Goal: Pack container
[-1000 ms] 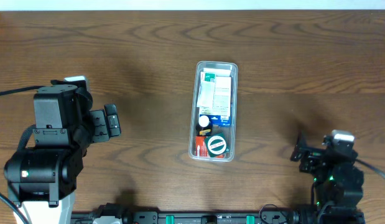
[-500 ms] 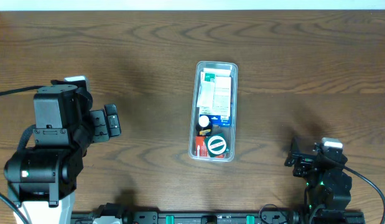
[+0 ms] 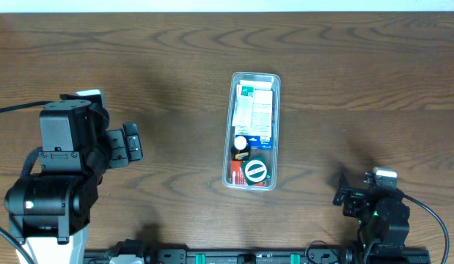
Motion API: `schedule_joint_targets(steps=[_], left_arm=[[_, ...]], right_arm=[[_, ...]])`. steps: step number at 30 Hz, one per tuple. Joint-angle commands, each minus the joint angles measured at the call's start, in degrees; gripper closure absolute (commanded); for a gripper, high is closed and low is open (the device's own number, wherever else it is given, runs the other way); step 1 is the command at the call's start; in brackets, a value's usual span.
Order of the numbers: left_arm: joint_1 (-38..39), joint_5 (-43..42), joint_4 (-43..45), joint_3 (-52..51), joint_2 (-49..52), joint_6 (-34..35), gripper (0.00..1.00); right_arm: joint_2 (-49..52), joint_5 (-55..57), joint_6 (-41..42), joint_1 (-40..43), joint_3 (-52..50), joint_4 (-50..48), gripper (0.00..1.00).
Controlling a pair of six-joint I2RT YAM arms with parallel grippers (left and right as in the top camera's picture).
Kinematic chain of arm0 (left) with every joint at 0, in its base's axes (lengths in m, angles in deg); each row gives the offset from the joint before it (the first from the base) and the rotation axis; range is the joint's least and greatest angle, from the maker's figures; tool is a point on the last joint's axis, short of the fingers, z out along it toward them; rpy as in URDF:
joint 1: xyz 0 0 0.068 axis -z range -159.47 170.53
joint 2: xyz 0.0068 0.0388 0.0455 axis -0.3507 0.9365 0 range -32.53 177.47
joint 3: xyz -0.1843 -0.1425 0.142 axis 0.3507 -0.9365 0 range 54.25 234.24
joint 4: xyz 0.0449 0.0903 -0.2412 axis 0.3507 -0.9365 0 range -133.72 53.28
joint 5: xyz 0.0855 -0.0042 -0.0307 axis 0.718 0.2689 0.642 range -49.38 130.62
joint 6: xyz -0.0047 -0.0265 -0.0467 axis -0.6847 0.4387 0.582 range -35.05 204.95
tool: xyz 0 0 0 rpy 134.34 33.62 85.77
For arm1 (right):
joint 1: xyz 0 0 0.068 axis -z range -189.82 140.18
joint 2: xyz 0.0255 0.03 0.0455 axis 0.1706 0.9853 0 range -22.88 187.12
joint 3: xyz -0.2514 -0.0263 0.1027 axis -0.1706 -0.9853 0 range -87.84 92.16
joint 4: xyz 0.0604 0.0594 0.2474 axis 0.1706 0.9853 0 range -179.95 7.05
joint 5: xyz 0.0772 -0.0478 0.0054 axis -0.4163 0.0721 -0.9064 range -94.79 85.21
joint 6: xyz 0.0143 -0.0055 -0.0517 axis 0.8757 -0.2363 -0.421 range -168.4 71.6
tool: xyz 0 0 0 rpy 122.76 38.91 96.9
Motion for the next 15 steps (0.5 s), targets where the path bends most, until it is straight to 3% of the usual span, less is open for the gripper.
schedule_joint_targets(steps=[1,15], left_arm=[[-0.24,0.52,-0.15,1.05,-0.02,0.55,0.02],[-0.26,2.25,2.12,-1.14,-2.1,-1.51,0.02]], right_arm=[[-0.63,-0.22,-0.72,-0.55,-0.37,0.26,0.01],[-0.63,-0.22,-0.72,-0.55,-0.37,0.28,0.01]])
